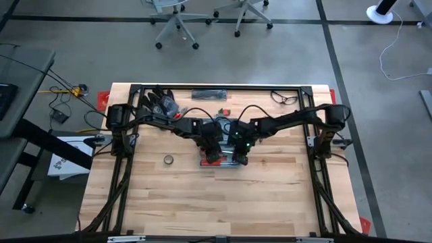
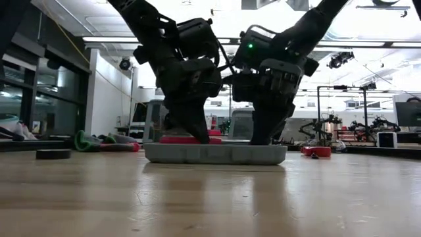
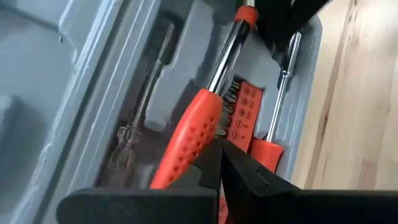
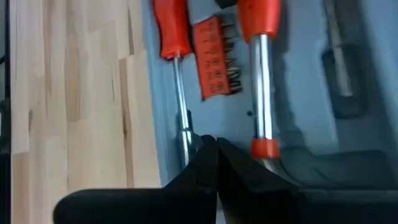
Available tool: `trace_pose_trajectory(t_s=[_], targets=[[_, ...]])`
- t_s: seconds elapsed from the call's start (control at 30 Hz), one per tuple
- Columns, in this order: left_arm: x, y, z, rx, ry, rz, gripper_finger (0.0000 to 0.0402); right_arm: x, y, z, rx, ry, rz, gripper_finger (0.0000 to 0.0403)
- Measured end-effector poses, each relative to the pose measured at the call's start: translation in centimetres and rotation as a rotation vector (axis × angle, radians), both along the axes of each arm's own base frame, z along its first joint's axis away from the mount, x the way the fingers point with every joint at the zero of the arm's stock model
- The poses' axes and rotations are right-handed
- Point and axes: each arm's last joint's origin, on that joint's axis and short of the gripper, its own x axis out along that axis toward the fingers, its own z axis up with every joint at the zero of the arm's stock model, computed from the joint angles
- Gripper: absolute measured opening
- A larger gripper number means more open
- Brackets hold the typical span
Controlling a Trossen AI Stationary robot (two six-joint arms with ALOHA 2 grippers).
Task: Prefit tool cases
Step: Put the hammer into the gray prefit tool case
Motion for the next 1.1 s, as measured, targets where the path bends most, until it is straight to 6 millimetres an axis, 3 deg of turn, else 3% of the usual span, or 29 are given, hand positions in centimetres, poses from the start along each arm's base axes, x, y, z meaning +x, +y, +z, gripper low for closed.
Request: trace_pose_trajectory(t_s=[0.17,0.43,0.8,1.1], targets=[[0.5,-0.1,0.3,-0.003,-0.056,-0.007,0.0,-0.2,-0.1,0.1,-0.001,0.01,-0.016,0.0],[1.3,-0.5,0.9,-0.002,-0.165,-0.008,0.0,-1.1,-0.6,3.9,-0.123,-0.065,-0.099,0.0],[1.5,0.5,1.0,0.018,-0.193,0.016,0.0,-1.9,-2.6,3.6,-0.146,-0.003,-0.156,0.0],[1.5,0.7,0.4,0.057,-0.173,0.01,0.0,-2.3,-2.7,3.4,-0.153,0.031,-0.119,0.0]])
